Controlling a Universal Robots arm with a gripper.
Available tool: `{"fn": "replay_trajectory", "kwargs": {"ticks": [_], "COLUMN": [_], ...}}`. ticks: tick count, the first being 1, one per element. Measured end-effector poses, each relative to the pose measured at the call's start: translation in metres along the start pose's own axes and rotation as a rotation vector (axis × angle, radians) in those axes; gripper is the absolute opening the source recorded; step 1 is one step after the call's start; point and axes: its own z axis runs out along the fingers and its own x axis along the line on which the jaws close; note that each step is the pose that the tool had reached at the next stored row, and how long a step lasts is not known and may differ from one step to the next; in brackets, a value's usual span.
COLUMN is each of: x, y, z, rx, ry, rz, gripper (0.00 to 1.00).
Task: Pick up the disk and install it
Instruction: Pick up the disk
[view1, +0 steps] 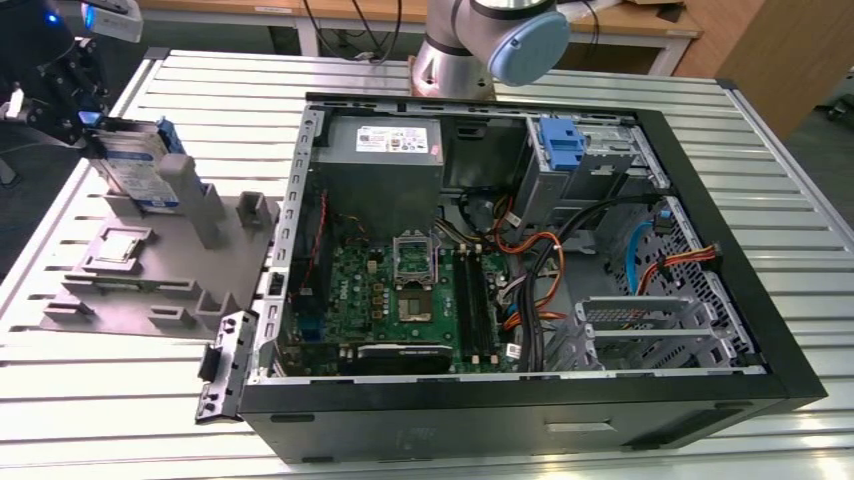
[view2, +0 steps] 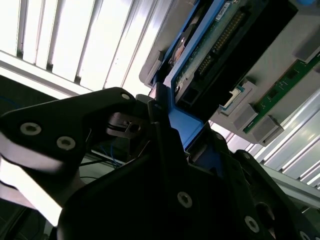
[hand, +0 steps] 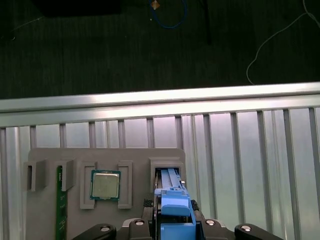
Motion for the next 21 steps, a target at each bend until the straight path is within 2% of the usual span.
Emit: {"fn": "replay_trajectory", "kwargs": {"ticks": [5, 21], "x": [0.0002, 0.0017], "y": [0.0000, 0.0000], "z": [0.0000, -0.0001], "rx": [-0.0024, -0.0041], "ry": [0.0016, 0.0048], "rz": [-0.040, -0.069], "gripper": [0.37, 0.37]}}
